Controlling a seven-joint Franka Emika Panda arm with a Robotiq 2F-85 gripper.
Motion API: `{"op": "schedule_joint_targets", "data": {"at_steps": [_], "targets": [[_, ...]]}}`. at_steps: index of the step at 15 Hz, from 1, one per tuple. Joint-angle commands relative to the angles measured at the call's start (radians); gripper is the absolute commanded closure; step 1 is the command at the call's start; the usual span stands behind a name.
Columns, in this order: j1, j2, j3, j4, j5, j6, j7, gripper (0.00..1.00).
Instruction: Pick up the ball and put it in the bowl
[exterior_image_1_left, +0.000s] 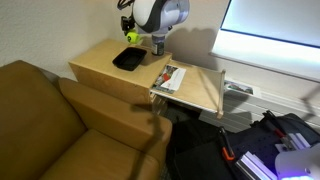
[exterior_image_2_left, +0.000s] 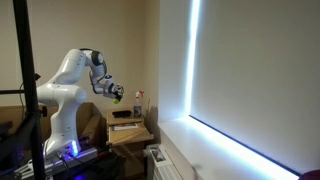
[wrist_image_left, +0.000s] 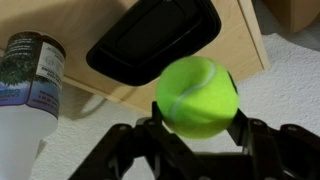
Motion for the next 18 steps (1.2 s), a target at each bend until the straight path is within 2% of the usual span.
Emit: {"op": "schedule_joint_targets", "data": {"at_steps": [1,3,5,10,15,16,17,18], "targets": [[0.006,0.105,-0.028,0.050,-0.007,0.044,-0.002,0.62],[0.015,0.176,-0.052,0.102,-0.004,0.030,0.004,0.62],[-0.003,0.250,-0.032,0.165,0.009,0.027,-0.034,0.62],[0.016,0.406,-0.034,0.375,0.000,0.033,-0.060,0.62],[0.029,0.497,-0.059,0.547,0.011,-0.011,-0.053,0.62],[0.035,0.509,-0.075,0.563,0.016,-0.024,-0.044,0.26],[0.031,0.518,-0.078,0.575,0.014,-0.036,-0.045,0.12],[0.037,0.525,-0.094,0.584,0.017,-0.052,-0.035,0.06]]}}
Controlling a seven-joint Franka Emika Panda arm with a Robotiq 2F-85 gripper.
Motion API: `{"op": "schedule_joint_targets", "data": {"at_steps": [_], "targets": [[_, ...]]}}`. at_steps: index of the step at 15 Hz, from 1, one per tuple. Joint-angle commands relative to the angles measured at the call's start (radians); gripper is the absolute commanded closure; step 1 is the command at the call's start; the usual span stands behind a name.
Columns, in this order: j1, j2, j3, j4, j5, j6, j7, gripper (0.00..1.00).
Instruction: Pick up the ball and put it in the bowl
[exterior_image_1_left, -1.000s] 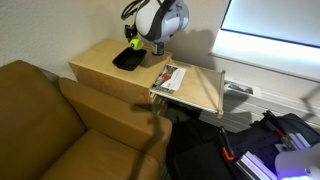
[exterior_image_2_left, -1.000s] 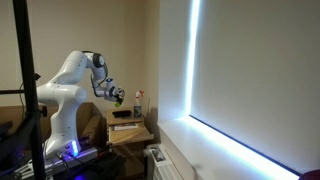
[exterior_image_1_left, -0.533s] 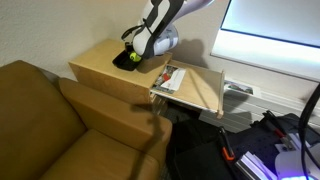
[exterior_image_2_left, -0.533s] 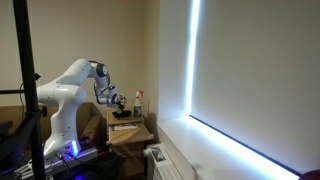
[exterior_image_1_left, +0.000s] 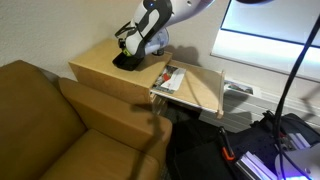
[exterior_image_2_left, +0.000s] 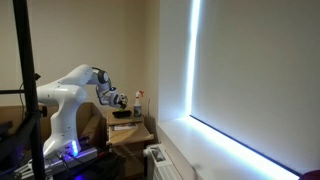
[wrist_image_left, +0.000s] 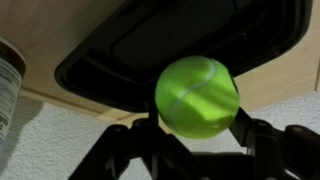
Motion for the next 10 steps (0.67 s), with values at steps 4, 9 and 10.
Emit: {"op": "schedule_joint_targets", "data": {"at_steps": [4,9,10], "targets": [[-0.016,0.038,-0.008,0.074,0.014,-0.079,-0.001,0.00],[-0.034,-0.191,0.047,-0.082,0.044,-0.297,0.047,0.00],[-0.034,-0.239,0.043,-0.110,0.050,-0.336,0.073,0.00]]}}
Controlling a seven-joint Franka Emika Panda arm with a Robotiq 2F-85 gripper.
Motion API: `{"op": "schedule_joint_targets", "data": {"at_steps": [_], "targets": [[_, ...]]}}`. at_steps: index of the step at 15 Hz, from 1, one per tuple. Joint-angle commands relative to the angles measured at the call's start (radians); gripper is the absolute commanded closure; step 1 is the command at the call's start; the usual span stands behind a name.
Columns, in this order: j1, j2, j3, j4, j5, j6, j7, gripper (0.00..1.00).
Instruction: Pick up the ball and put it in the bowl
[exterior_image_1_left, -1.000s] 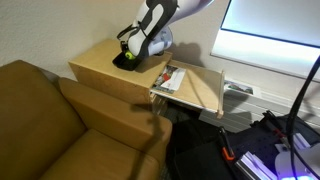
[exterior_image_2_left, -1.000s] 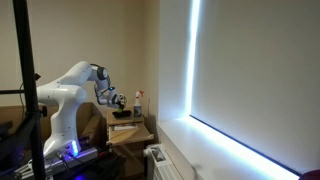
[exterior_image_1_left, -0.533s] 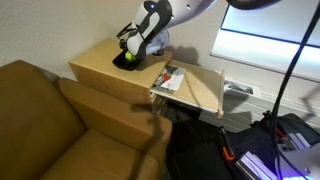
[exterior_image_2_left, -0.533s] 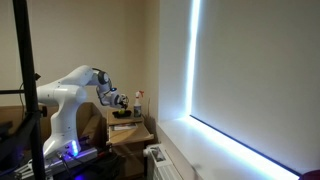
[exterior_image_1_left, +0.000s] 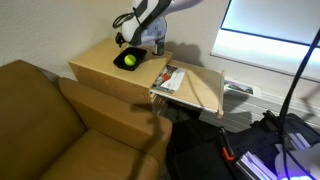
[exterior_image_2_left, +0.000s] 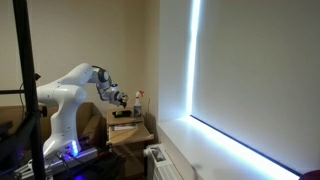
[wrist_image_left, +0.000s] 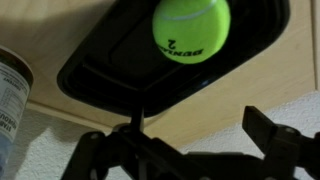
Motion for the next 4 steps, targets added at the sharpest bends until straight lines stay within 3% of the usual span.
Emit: {"op": "schedule_joint_targets", "data": {"at_steps": [1,3,4], "targets": [[-0.017,-0.237,0.015,-0.173,0.029,-0.170,0.061,0.00],[-0.067,-0.343,0.077,-0.234,0.054,-0.213,0.048,0.00],[-0.124,-0.397,0.155,-0.272,0.101,-0.216,0.000,0.00]]}}
